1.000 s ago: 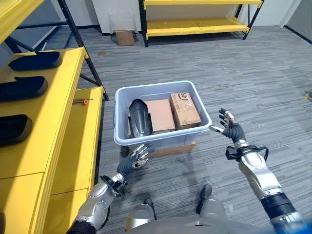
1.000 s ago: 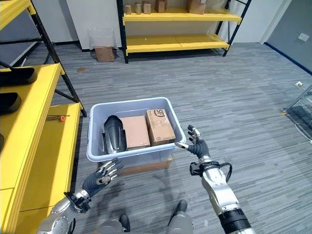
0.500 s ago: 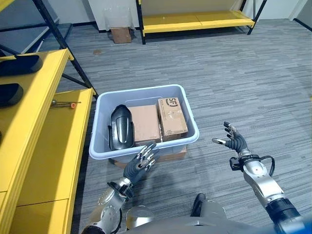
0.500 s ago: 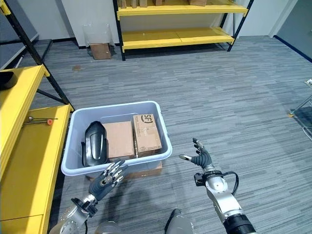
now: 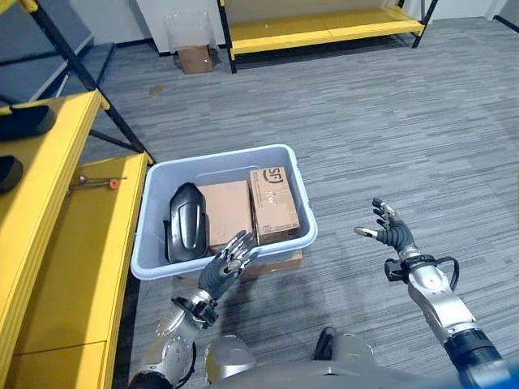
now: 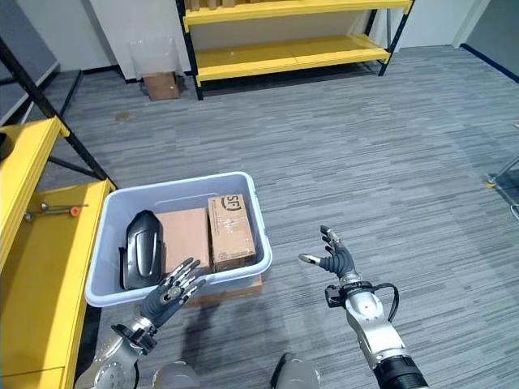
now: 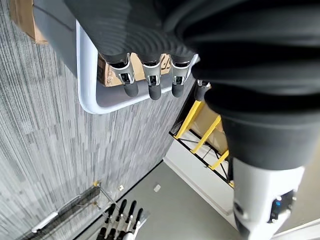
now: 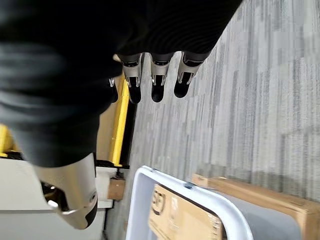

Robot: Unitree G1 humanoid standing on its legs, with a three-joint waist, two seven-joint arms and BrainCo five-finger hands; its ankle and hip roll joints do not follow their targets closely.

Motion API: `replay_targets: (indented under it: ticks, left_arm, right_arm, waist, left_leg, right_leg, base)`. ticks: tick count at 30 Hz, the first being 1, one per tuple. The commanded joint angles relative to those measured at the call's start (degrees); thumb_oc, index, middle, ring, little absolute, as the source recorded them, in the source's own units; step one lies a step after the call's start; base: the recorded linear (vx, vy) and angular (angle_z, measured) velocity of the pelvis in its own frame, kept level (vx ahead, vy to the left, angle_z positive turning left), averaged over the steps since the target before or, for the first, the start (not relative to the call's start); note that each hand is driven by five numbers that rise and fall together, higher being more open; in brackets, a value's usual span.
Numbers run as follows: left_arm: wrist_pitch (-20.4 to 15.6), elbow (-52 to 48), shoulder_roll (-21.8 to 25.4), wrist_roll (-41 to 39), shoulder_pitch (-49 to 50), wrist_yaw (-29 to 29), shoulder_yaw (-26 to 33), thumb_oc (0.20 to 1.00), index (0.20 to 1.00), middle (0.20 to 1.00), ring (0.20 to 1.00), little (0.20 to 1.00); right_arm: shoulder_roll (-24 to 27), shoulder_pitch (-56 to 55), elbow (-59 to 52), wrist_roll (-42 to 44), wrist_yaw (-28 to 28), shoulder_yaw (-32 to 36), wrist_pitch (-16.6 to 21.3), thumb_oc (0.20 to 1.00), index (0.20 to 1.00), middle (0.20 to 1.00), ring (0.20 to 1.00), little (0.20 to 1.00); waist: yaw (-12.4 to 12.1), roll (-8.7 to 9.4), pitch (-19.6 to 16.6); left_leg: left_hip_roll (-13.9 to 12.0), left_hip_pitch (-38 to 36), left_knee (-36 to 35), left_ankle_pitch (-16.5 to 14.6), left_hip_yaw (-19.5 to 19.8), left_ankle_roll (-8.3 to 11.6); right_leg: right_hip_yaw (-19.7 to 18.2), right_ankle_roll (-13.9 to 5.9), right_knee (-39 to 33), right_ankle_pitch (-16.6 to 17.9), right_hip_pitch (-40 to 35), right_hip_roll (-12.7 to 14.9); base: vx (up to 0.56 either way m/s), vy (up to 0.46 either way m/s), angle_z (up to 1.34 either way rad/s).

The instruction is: Move parts from the plastic box to the shelf.

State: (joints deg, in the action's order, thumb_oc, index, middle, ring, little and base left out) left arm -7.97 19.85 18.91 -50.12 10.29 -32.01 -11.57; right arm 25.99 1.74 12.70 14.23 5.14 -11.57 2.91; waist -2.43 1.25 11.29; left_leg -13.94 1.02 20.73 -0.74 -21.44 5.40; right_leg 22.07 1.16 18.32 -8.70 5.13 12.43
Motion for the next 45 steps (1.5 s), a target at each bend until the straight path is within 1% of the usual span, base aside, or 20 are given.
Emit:
replay_targets:
  ticks: [1,3,6,8,12,19,21,22,23,25,27,28,32,34,37,40,41,43,44,45]
  left_arm:
    - [-4.2,-4.2,0.9,-1.6,-0.2,0.0,0.7,1.000,1.000,1.000,1.000,1.000]
    - [-5.8,-4.1,0.7,-1.7,-0.2,1.0,0.6,1.000,1.000,1.000,1.000,1.000]
    - [-4.9,-3.7,-0.1,-2.2,0.0,0.4,1.2,1.000,1.000,1.000,1.000,1.000]
    - [-4.7,-3.8,0.0,-1.6,-0.3,0.4,1.2,1.000,1.000,1.000,1.000,1.000]
    - [-5.0,-3.8,0.2,-3.0,-0.6,0.9,0.8,1.000,1.000,1.000,1.000,1.000]
    - [-4.2,-4.1,1.3,-1.6,-0.8,0.7,1.3,1.000,1.000,1.000,1.000,1.000]
    - [-4.6,-4.6,1.9,-0.9,-1.1,0.4,0.8,1.000,1.000,1.000,1.000,1.000]
    - [-4.8,-5.3,2.6,-1.0,-1.4,0.4,0.4,1.000,1.000,1.000,1.000,1.000]
    - [-5.0,-5.7,3.0,-1.6,-1.9,0.3,-0.1,1.000,1.000,1.000,1.000,1.000]
    - [-5.8,-5.6,3.7,-2.1,-3.7,0.4,-1.4,1.000,1.000,1.000,1.000,1.000]
    - [-6.4,-5.4,4.1,-1.0,-5.2,0.6,-2.2,1.000,1.000,1.000,1.000,1.000]
    - [-7.4,-5.2,4.7,2.4,-7.5,1.4,-3.5,1.000,1.000,1.000,1.000,1.000]
    - [-5.9,-4.7,5.2,2.1,-10.1,1.6,-5.9,1.000,1.000,1.000,1.000,1.000]
    - [-3.4,-5.3,4.6,2.7,-10.5,1.5,-6.6,1.000,1.000,1.000,1.000,1.000]
    - [-3.9,-5.9,4.0,4.9,-9.6,2.7,-8.0,1.000,1.000,1.000,1.000,1.000]
    - [-3.8,-7.3,4.2,2.1,-9.6,3.0,-8.1,1.000,1.000,1.000,1.000,1.000]
    - [-3.7,-7.7,4.9,1.3,-10.8,3.4,-8.5,1.000,1.000,1.000,1.000,1.000]
    - [-4.9,-7.6,5.4,0.8,-12.9,3.8,-9.7,1.000,1.000,1.000,1.000,1.000]
    - [-5.3,-7.9,5.6,0.3,-13.7,4.6,-10.4,1.000,1.000,1.000,1.000,1.000]
    - [-5.5,-7.8,6.0,-0.3,-14.9,5.8,-10.7,1.000,1.000,1.000,1.000,1.000]
  right_arm:
    - [0.1,1.4,-4.3,-1.1,-0.6,0.7,4.3,1.000,1.000,1.000,1.000,1.000]
    - [0.3,0.3,-5.0,-2.2,-1.1,0.1,4.1,1.000,1.000,1.000,1.000,1.000]
    - [1.4,-1.6,-5.7,-4.5,0.8,0.2,3.0,1.000,1.000,1.000,1.000,1.000]
    - [2.3,-1.5,-5.3,-3.0,2.1,0.6,1.8,1.000,1.000,1.000,1.000,1.000]
    - [2.5,-3.0,-5.0,-0.4,2.3,2.1,2.8,1.000,1.000,1.000,1.000,1.000]
    - [1.9,-4.7,-5.9,0.7,0.3,3.5,5.2,1.000,1.000,1.000,1.000,1.000]
    - [1.9,-4.2,-6.2,-0.4,0.9,3.6,7.6,1.000,1.000,1.000,1.000,1.000]
    - [2.7,-3.4,-7.1,-6.3,2.1,3.7,13.0,1.000,1.000,1.000,1.000,1.000]
    - [3.4,-2.8,-8.4,-8.0,2.0,3.4,15.4,1.000,1.000,1.000,1.000,1.000]
    - [4.4,-1.0,-11.1,-9.1,2.1,2.5,16.9,1.000,1.000,1.000,1.000,1.000]
    - [5.0,0.2,-11.5,-10.9,3.4,1.8,16.9,1.000,1.000,1.000,1.000,1.000]
    - [5.8,2.4,-10.2,-9.4,3.7,0.4,13.9,1.000,1.000,1.000,1.000,1.000]
    - [5.4,3.7,-8.7,-7.1,4.4,-1.6,16.3,1.000,1.000,1.000,1.000,1.000]
    - [4.2,3.5,-8.5,-5.3,4.5,-2.1,13.7,1.000,1.000,1.000,1.000,1.000]
    - [2.2,2.8,-7.5,-3.3,3.3,-2.6,11.7,1.000,1.000,1.000,1.000,1.000]
    - [1.2,1.7,-8.7,-4.2,1.1,-3.1,10.3,1.000,1.000,1.000,1.000,1.000]
    - [1.0,2.1,-9.1,-3.8,0.6,-3.7,10.6,1.000,1.000,1.000,1.000,1.000]
    - [0.4,3.5,-8.9,-3.9,0.0,-4.8,11.5,1.000,1.000,1.000,1.000,1.000]
    - [0.1,4.0,-8.7,-4.0,0.0,-5.2,11.8,1.000,1.000,1.000,1.000,1.000]
    - [-0.3,5.4,-8.1,-3.5,-0.2,-5.6,11.7,1.000,1.000,1.000,1.000,1.000]
  waist:
    - [-0.2,0.22,1.1]
    - [-0.1,-0.72,0.9]
    - [0.5,-1.15,1.5]
    - [0.9,-1.15,1.8]
    - [1.3,-0.85,2.5]
    - [1.1,-0.11,3.4]
    - [0.8,0.23,4.0]
    - [0.5,0.49,4.5]
    - [0.2,0.41,4.8]
    - [-0.3,0.59,5.5]
    - [-0.7,0.78,5.8]
    - [-1.5,1.20,6.2]
    - [-2.8,2.62,6.1]
    - [-3.2,2.98,5.7]
    - [-2.9,3.05,5.2]
    - [-2.3,3.57,5.6]
    - [-2.0,4.58,6.4]
    - [-1.7,5.47,7.8]
    - [-1.5,5.60,8.7]
    - [-1.9,5.92,9.6]
  left_leg:
    - [1.8,-3.1,-5.9,-2.9,-1.2,-0.07]
    - [-1.7,-2.8,-15.1,4.5,-1.9,1.91]
    - [-7.7,-2.5,-17.4,10.8,-3.5,4.92]
    - [-7.8,-3.3,-18.0,8.9,-6.1,4.55]
    - [-7.0,-3.1,-17.1,7.6,-6.7,4.08]
    - [-1.7,-1.9,-14.7,3.8,-3.8,1.29]
    - [-0.4,-1.6,-14.6,2.9,-2.6,0.49]
    - [0.5,-1.3,-14.6,2.4,-1.9,-0.10]
    - [0.7,-0.3,-14.8,3.0,-2.1,-0.95]
    - [1.4,1.2,-14.1,2.5,-1.2,-1.49]
    - [1.8,2.2,-13.2,1.9,-0.5,-1.89]
    - [2.3,3.7,-11.0,0.8,0.4,-2.71]
    - [3.2,5.5,-5.7,-2.9,1.2,-4.26]
    - [4.5,4.5,-5.5,-4.3,1.0,-6.20]
    - [6.6,1.2,-7.0,-5.8,1.1,-8.21]
    - [6.3,0.3,-7.1,-5.9,0.1,-8.22]
    - [5.7,0.3,-5.3,-7.8,0.1,-7.09]
    - [4.2,1.3,-2.9,-9.4,-0.3,-6.40]
    - [3.4,2.0,-1.7,-10.0,-0.2,-6.13]
    - [1.2,4.4,0.9,-10.0,-0.2,-5.40]
  right_leg:
    - [1.3,-5.22,-6.1,3.3,-4.4,-2.8]
    - [1.5,-5.08,-7.0,3.2,-5.7,-3.4]
    - [2.2,-5.25,-4.5,0.4,-7.0,-2.0]
    - [3.8,-5.40,-2.2,-0.1,-6.1,-0.6]
    - [4.9,-5.69,1.4,-0.7,-4.6,1.1]
    - [0.9,-7.46,0.0,0.9,-4.4,0.5]
    - [-0.6,-8.10,-0.2,1.2,-3.9,0.5]
    - [-1.6,-8.59,-0.6,1.6,-3.5,0.6]
    - [-1.8,-8.46,-1.3,2.8,-2.7,0.5]
    - [-2.7,-9.17,-1.7,3.2,-2.0,0.7]
    - [-3.0,-9.37,-1.6,3.2,-1.7,0.8]
    - [-3.4,-9.31,-1.0,2.7,-1.7,0.9]
    - [-2.7,-9.31,2.2,-0.1,-4.0,1.5]
    - [-2.3,-10.13,7.6,1.2,-3.7,2.7]
    - [-3.2,-11.20,14.9,4.2,-0.4,3.9]
    - [-3.2,-10.79,8.2,8.1,0.5,4.6]
    - [-3.2,-11.87,1.6,10.1,0.1,6.0]
    - [-3.1,-12.86,-2.3,14.2,2.1,8.1]
    - [-3.7,-13.24,-1.9,15.1,3.5,8.7]
    - [-2.6,-13.19,-2.2,12.2,3.3,7.8]
  base:
    - [0.09,0.230,0.08]
    - [0.06,0.237,0.25]
    - [0.12,0.318,0.13]
    - [0.00,0.252,0.06]
    - [0.00,0.243,0.05]
    - [0.08,0.257,0.04]
    - [0.01,0.230,-0.05]
    - [-0.08,0.243,0.00]
    - [-0.12,0.287,-0.01]
    - [-0.12,0.207,-0.04]
    - [-0.09,0.139,-0.05]
    - [-0.08,0.096,0.00]
    - [0.03,0.108,0.07]
    - [0.11,0.152,0.10]
    - [0.16,0.098,0.12]
    - [0.12,-0.151,0.13]
    - [0.07,-0.291,0.07]
    - [0.04,-0.356,0.10]
    - [0.02,-0.399,-0.01]
    - [0.01,-0.274,-0.01]
